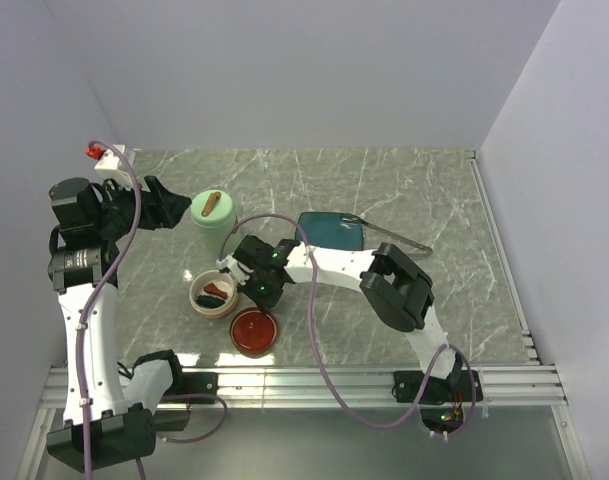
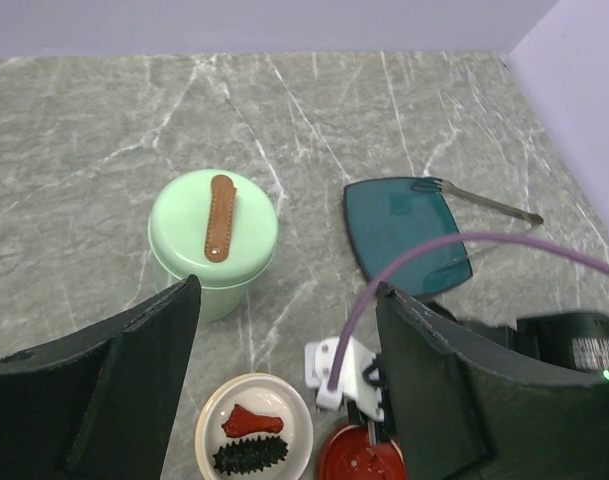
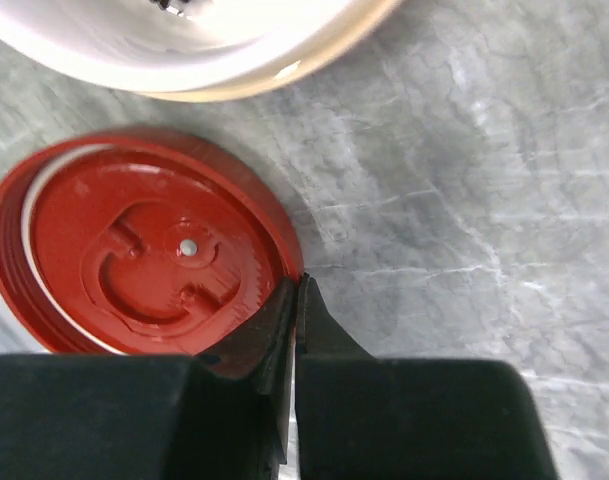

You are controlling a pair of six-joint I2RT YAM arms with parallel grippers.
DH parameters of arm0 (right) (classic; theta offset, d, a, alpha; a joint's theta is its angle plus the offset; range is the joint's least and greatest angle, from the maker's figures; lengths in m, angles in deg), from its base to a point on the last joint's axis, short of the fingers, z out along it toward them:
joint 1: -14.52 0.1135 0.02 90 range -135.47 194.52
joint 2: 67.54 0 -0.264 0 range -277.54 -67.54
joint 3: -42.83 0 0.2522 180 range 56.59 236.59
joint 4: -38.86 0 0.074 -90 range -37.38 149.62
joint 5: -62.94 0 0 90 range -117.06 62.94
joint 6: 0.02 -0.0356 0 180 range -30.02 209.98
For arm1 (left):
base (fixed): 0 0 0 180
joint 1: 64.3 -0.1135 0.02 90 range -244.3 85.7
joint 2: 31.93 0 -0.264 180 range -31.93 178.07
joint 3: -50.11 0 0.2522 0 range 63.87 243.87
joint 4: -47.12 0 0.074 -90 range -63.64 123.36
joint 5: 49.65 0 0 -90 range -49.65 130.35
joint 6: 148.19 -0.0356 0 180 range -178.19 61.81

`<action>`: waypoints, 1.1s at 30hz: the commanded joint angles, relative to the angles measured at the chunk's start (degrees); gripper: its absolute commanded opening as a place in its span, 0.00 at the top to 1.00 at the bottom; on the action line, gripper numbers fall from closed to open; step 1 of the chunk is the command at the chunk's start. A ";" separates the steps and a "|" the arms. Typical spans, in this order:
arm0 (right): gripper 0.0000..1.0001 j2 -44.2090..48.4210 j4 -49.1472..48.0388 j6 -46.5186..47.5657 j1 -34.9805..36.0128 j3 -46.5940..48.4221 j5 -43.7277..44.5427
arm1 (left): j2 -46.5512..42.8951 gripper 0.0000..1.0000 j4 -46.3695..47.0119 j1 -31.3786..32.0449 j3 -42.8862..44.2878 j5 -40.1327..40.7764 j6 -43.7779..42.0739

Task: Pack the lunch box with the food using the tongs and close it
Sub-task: Pick up the lid of the lunch box with the right arm, then pass the lid of the lunch box from the right arm to the left

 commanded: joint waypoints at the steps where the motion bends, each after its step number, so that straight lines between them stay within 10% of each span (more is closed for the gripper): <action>1: 1.00 2.36 0.97 -1.29 -3.70 -1.28 -8.10 | 1.16 0.23 0.43 -0.37 1.59 -4.72 -2.96; 14: 1.00 15.65 -12.34 -20.86 -23.48 1.79 -53.55 | 0.38 0.24 17.80 -0.28 -2.35 -22.74 4.05; 21: 1.00 21.36 -42.87 -47.85 -28.14 0.02 -58.33 | -2.94 0.25 50.55 0.76 -13.94 -34.35 28.60; 33: 1.00 22.42 -29.70 -35.75 -28.67 14.08 -54.90 | -7.09 0.24 63.34 13.60 -21.34 -29.53 28.83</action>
